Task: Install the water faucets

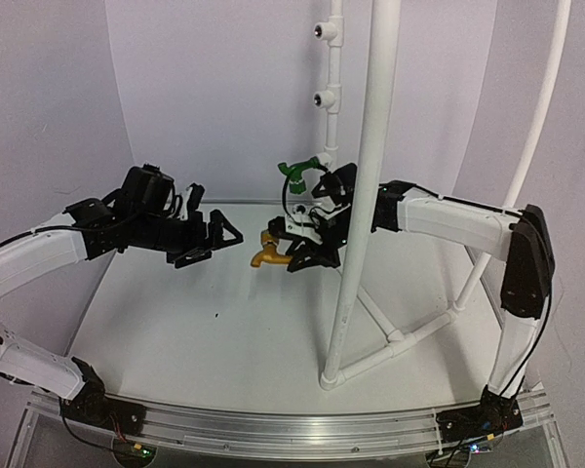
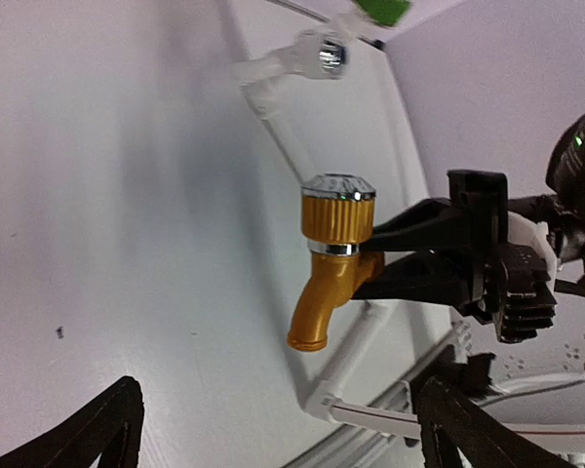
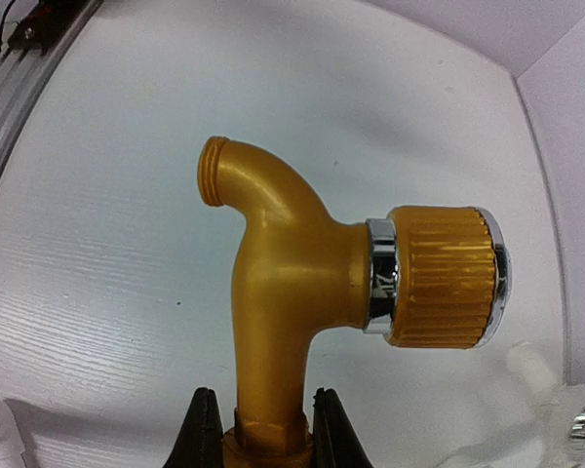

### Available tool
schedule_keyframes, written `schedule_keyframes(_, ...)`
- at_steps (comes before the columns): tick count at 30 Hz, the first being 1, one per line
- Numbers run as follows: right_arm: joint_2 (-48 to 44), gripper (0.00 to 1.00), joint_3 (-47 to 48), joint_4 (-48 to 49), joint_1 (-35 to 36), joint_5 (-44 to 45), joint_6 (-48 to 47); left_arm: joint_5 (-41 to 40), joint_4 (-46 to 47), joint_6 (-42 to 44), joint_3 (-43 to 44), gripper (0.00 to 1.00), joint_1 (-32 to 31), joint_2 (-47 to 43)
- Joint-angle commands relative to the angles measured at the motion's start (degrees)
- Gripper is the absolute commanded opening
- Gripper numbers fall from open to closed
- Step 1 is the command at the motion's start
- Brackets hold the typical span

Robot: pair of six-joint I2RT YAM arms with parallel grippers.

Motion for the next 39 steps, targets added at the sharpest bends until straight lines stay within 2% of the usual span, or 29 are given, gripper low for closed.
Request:
schedule_keyframes(1, -4.74, 0.0, 2.65, 0.57, -0.01, -3.34, -3.92, 20.1, 2.42, 2.48, 6.8, 0.94, 0.25, 4.46)
schedule_keyframes(4, -5.67, 0.0, 3.29, 0.68, -0.06, -3.43, -5.8, 26.08, 4.36, 0.74, 8.47, 0.89, 0.26, 7.55)
schedule_keyframes(7, -6.29, 0.0, 4.2, 0.72, -0.01, -4.1, -6.04, 28.46, 6.94, -1.07, 9.17, 0.85, 0.29, 9.85)
schedule_keyframes(14, -7.92, 0.0, 4.33, 1.01, 0.03, -5.9, -6.44, 30.26, 14.34, -5.47, 9.69, 0.74, 0.92, 12.99)
schedule_keyframes(20, -8.32, 0.0, 4.68, 1.7, 0.05, -6.28, -6.32, 32.63, 22.55, -10.33, 7.91, 0.59, 2.24, 14.76)
schedule_keyframes(24, -8.29, 0.0, 5.18, 2.11, 0.03, -6.11, -5.6, 33.87, 24.28, -11.03, 8.01, 0.5, 2.46, 16.08)
schedule_keyframes(39, -8.51, 0.0, 5.32, 3.16, 0.03, -5.88, -3.49, 37.61, 27.85, -12.67, 7.07, 0.43, 2.45, 19.42)
